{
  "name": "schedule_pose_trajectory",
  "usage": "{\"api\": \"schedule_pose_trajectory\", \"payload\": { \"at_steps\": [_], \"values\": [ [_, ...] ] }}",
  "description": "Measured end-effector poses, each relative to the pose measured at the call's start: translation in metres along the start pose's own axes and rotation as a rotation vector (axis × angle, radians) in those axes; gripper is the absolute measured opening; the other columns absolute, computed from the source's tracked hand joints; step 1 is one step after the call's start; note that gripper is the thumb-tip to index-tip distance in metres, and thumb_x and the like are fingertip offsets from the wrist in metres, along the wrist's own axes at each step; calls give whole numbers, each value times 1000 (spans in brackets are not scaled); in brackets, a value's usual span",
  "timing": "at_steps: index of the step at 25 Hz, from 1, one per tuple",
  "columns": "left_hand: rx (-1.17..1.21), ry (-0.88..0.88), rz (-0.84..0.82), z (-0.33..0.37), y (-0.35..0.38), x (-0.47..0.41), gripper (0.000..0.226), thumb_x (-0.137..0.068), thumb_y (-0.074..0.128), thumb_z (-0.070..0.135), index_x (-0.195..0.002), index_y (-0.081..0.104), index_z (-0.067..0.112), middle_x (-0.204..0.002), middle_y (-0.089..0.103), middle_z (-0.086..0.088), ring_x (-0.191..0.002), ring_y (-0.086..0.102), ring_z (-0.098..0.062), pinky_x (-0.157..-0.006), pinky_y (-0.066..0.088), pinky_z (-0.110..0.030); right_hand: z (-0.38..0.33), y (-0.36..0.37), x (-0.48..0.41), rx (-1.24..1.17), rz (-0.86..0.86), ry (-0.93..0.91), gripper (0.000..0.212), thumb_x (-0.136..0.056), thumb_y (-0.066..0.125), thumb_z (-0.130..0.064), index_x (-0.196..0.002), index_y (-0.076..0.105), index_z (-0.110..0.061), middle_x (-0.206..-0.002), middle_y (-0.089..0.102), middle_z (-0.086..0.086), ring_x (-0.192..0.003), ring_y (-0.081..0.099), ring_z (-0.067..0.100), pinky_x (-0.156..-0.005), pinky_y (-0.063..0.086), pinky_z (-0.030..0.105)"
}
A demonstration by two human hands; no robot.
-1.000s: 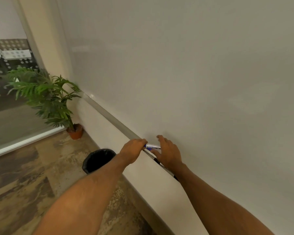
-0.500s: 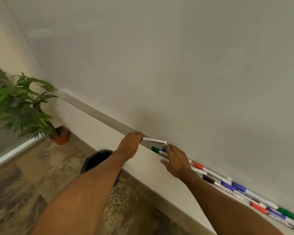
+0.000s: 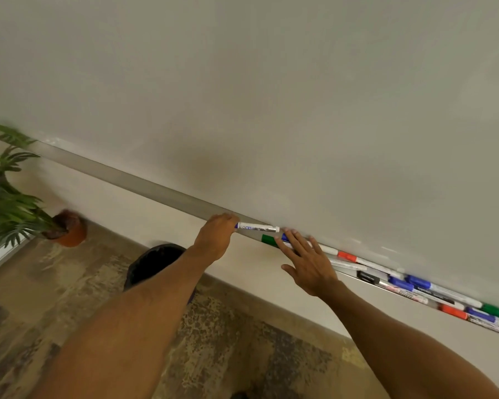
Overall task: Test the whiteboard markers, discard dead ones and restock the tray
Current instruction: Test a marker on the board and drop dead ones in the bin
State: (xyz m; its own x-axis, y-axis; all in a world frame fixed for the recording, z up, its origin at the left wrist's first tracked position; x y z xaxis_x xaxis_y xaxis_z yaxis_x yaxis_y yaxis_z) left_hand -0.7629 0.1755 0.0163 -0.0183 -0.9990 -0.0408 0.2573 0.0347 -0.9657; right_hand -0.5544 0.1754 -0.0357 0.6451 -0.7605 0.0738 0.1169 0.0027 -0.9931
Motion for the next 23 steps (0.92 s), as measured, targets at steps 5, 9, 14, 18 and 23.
{"api": "schedule_pose_trajectory", "payload": {
  "at_steps": [5,9,14,18,23],
  "values": [
    [13,17,-13,1,9,-5,21,-96,53,18,-115,60,11,-104,62,-8,-89,54,-21,-77,44,-28,14,6,16,2,47,19,62,-97,32,-46,-150,5,-28,-157,9,6,-144,9,25,-116,17,49],
    [19,43,-24,9,14,-10,18,-96,52,18,-110,61,11,-102,63,-8,-88,53,-22,-74,43,-30,26,11,27,32,33,38,61,-96,24,-45,-151,4,-28,-158,8,5,-145,7,25,-116,12,47],
    [47,88,-31,21,19,-19,13,-94,54,14,-100,63,9,-97,64,-9,-85,56,-26,-73,43,-33,50,12,52,33,39,58,61,-93,19,-43,-150,4,-28,-157,15,7,-144,16,26,-111,13,45],
    [53,110,-30,29,27,-22,8,-92,56,12,-94,63,10,-91,63,-9,-80,56,-27,-70,44,-34,72,15,76,26,21,91,57,-97,-1,-45,-151,8,-27,-156,17,7,-143,17,25,-114,6,42],
    [48,131,-22,36,32,-23,6,-93,57,16,-92,62,11,-89,63,-8,-75,51,-22,-64,38,-28,85,13,90,-7,11,106,57,-99,1,-46,-150,16,-26,-154,23,7,-141,24,26,-113,9,42]
  ]
}}
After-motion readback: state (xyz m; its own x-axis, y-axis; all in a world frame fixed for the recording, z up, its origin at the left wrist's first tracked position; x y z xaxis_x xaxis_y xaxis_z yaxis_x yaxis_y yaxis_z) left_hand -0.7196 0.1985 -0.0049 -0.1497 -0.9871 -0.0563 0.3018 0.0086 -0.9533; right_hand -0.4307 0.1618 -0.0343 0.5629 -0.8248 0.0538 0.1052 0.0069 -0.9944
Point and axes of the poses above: each hand's wrist, its own x-axis away from the middle knuckle, its own y-axis out of the palm, z = x × y, the point moved 8 cm from there along -x, towards the middle knuckle
